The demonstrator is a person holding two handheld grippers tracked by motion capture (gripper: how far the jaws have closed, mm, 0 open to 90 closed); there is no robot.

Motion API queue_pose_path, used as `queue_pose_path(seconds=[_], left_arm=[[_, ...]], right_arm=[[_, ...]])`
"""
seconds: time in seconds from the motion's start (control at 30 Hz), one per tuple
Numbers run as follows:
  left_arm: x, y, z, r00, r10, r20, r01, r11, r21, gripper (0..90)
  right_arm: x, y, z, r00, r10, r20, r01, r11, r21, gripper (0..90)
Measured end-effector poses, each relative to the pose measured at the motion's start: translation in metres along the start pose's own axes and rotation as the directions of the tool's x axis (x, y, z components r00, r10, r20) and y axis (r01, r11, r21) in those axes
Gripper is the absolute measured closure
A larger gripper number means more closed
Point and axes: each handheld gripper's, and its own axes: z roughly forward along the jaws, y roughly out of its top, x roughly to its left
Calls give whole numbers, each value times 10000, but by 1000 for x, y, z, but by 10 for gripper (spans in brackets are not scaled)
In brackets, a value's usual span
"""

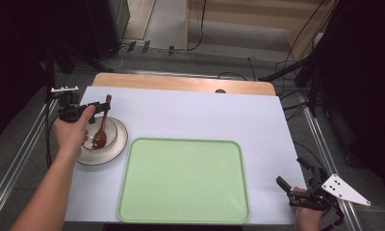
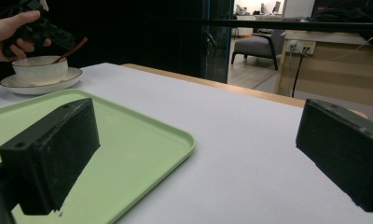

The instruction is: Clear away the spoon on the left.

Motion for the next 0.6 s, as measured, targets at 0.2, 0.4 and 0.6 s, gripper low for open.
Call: queue_pose_path(seconds=[0.2, 0.4, 0.6], left_arm=[[4, 1, 3, 9993, -375, 23, 374, 9991, 188, 534], [9, 0, 12, 9979, -629, 131, 608, 9908, 1208, 626], [9, -1, 15, 9983, -580, 49, 566, 9869, 1513, 778]], right_arm=[[0, 0, 0, 10000, 14, 16, -14, 10000, -9, 0], [0, 0, 0, 10000, -4, 16, 4, 10000, -13, 0], [0, 0, 0, 10000, -6, 12, 6, 10000, -39, 0]])
